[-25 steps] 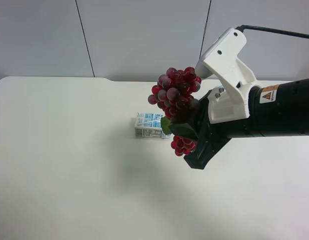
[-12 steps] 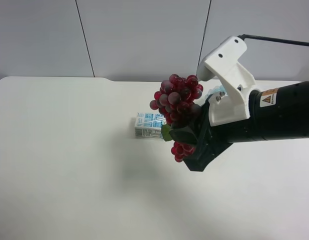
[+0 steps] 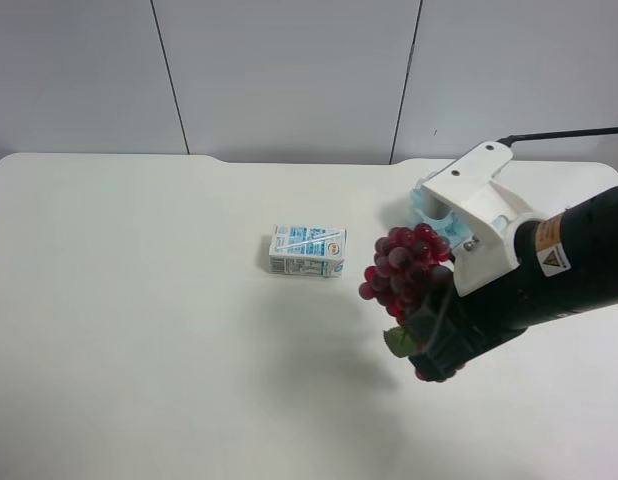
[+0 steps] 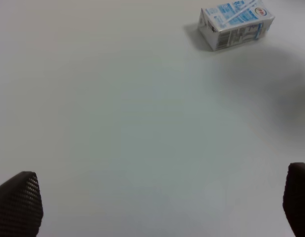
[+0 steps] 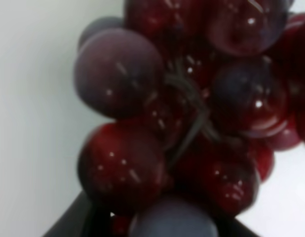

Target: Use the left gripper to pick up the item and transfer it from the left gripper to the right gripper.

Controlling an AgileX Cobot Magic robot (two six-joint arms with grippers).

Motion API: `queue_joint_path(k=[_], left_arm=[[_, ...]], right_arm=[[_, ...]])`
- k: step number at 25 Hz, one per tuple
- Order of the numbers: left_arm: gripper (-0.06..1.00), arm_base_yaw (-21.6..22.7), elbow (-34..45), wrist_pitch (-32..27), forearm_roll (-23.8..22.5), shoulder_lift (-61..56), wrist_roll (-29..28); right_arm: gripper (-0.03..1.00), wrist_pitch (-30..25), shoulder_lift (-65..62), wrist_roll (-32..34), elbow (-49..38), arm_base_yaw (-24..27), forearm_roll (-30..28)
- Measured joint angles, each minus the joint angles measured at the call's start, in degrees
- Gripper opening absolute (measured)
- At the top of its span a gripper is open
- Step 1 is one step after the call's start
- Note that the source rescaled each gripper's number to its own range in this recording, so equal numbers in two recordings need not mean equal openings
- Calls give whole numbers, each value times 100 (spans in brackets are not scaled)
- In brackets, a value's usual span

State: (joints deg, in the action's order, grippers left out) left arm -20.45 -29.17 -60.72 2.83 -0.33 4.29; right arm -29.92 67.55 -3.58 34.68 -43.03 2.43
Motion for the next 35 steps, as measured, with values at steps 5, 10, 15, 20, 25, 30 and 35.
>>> queue_joint_path(k=[5, 10, 15, 20, 25, 30, 35], left_arm=[[100, 24, 0, 0, 0, 0, 0], [100, 650, 0, 0, 0, 0, 0], [100, 1628, 0, 0, 0, 0, 0], [100, 2304, 0, 0, 0, 0, 0], [100, 2391, 0, 0, 0, 0, 0], [100, 2391, 0, 0, 0, 0, 0], [100, 2391, 0, 0, 0, 0, 0]], right_arm=[[1, -1398, 0, 1792, 468, 0, -1577], [1, -1746, -6, 2049, 520, 0, -2016], [1, -1821, -6, 2238, 520, 0, -2559], [1, -1834, 52, 2460, 520, 0, -2962], [0, -1712, 629, 2540, 520, 0, -3232], [0, -1502, 1178, 2589, 520, 0, -3424], [0, -1243, 1718, 2594, 520, 0, -3490]])
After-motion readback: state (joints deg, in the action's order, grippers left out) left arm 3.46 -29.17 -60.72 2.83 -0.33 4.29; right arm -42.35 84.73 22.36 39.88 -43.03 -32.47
